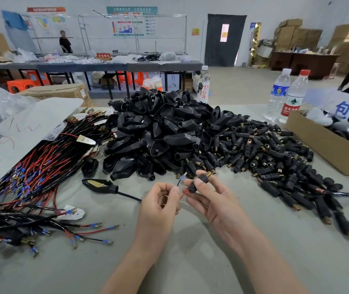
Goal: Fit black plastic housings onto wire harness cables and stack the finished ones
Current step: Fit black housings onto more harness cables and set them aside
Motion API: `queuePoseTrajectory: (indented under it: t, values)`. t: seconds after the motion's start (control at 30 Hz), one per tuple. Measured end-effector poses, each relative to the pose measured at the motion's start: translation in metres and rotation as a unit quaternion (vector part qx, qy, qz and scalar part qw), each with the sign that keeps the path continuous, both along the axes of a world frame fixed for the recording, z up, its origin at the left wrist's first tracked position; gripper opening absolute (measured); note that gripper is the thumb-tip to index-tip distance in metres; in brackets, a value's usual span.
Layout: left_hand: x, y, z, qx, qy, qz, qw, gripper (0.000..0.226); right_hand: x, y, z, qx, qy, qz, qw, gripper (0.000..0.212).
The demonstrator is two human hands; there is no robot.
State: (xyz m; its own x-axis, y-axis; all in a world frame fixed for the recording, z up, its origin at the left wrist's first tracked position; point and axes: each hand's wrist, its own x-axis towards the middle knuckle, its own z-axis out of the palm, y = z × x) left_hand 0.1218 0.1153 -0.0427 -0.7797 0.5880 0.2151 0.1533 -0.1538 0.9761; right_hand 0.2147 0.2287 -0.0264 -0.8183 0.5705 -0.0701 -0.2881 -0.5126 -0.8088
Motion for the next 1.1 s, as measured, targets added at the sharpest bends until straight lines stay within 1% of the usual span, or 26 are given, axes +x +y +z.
queuePoseTrajectory:
  t: [0.17,0.3,0.47,0.6,0.7,0.9,0.97,1.0,1.07,1.1]
  values:
    - [-0.001,0.001,0.003,0.044,-0.032,0.024,0.998,0.010,-0.005,-0.009,-0.005,0.082,-0.037,0.025,0.996,0.044]
    - [-0.006,-0.002,0.004,0.061,-0.051,0.044,0.996,0.012,-0.008,-0.014,-0.008,0.136,-0.063,0.037,0.988,0.034]
    - [-0.013,-0.001,0.002,0.063,-0.089,0.066,0.992,0.018,-0.008,-0.014,-0.007,0.161,-0.088,0.031,0.982,0.043]
    - [-0.013,-0.001,0.003,0.073,-0.091,0.053,0.992,0.020,-0.007,-0.015,-0.007,0.171,-0.088,0.020,0.981,0.037]
    - [-0.014,-0.004,0.007,0.094,-0.079,0.061,0.991,0.020,-0.007,-0.013,-0.005,0.169,-0.080,-0.012,0.982,0.033]
    - [-0.018,-0.012,0.019,0.128,-0.048,0.090,0.987,0.015,-0.004,-0.008,-0.001,0.168,-0.071,-0.063,0.981,0.034]
    - [-0.020,-0.014,0.019,0.117,-0.015,0.091,0.989,0.013,-0.004,-0.007,0.000,0.155,-0.065,-0.074,0.983,0.034]
    - [-0.021,-0.016,0.017,0.094,0.022,0.091,0.991,0.012,-0.004,-0.007,0.000,0.145,-0.060,-0.077,0.985,0.034]
    - [-0.022,-0.017,0.010,0.009,0.123,0.084,0.989,0.010,-0.004,-0.006,0.000,0.119,-0.053,-0.080,0.988,0.034]
    - [-0.022,-0.017,0.005,-0.043,0.179,0.075,0.980,0.010,-0.005,-0.005,0.000,0.106,-0.049,-0.081,0.990,0.034]
